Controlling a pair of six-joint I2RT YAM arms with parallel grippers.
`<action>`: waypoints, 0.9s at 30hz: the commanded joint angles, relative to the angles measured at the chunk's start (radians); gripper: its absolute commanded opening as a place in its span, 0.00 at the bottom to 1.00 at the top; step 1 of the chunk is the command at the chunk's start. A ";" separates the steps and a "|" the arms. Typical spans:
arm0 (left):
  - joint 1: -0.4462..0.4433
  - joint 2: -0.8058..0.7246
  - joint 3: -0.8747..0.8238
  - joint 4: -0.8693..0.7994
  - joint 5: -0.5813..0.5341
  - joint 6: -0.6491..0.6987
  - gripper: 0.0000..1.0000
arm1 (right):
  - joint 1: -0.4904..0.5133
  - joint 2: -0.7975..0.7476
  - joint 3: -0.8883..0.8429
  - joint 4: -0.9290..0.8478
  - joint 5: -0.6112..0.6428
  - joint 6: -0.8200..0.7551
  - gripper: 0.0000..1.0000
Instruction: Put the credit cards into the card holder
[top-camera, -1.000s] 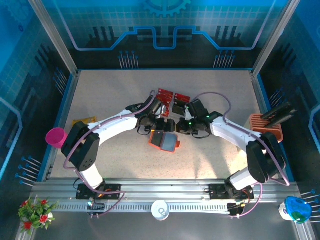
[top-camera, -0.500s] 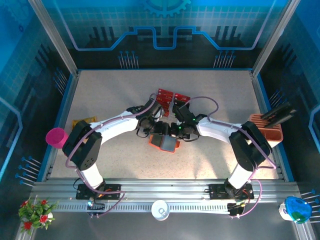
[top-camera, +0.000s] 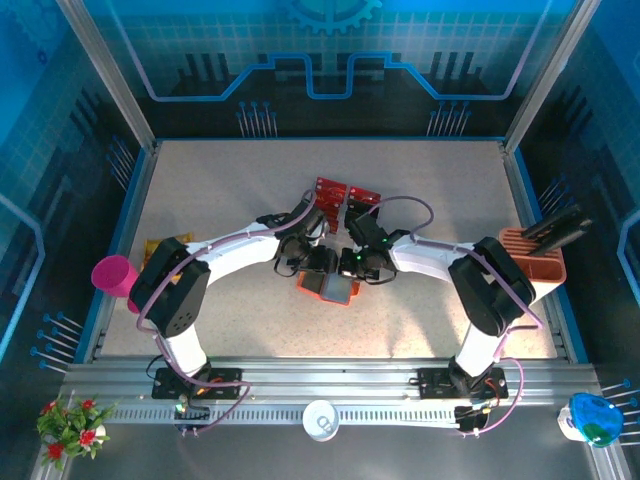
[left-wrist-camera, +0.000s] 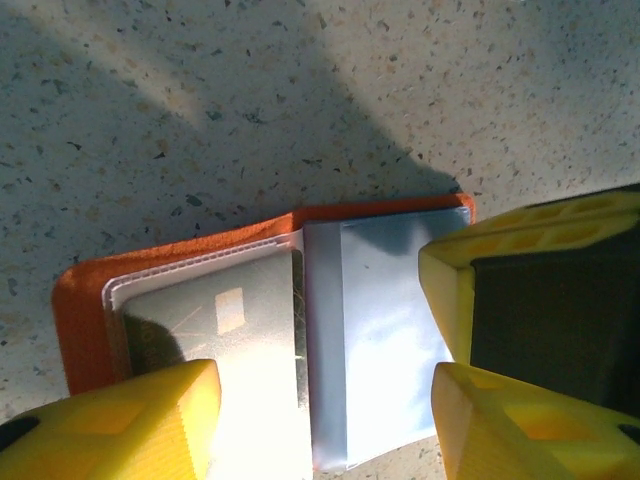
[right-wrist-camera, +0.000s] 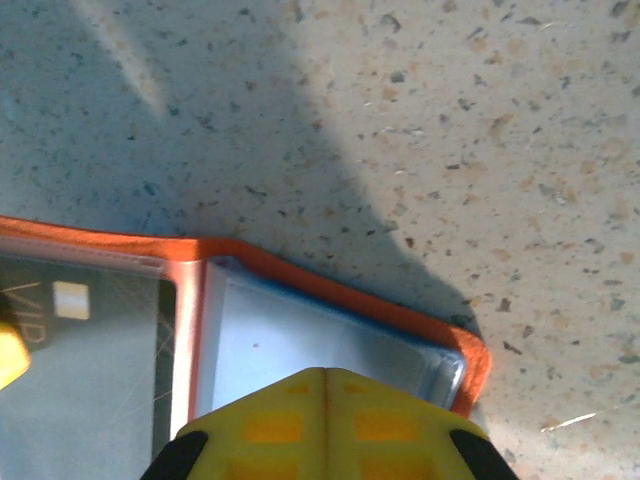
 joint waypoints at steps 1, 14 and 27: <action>-0.005 0.031 -0.030 0.001 0.012 0.039 0.61 | -0.008 0.045 -0.003 -0.004 -0.007 -0.008 0.00; -0.004 0.046 -0.114 0.059 0.023 0.048 0.65 | -0.008 0.130 0.043 0.034 -0.106 -0.009 0.00; -0.009 0.098 -0.119 0.039 0.009 0.061 0.46 | -0.020 0.109 0.094 0.009 -0.130 -0.029 0.00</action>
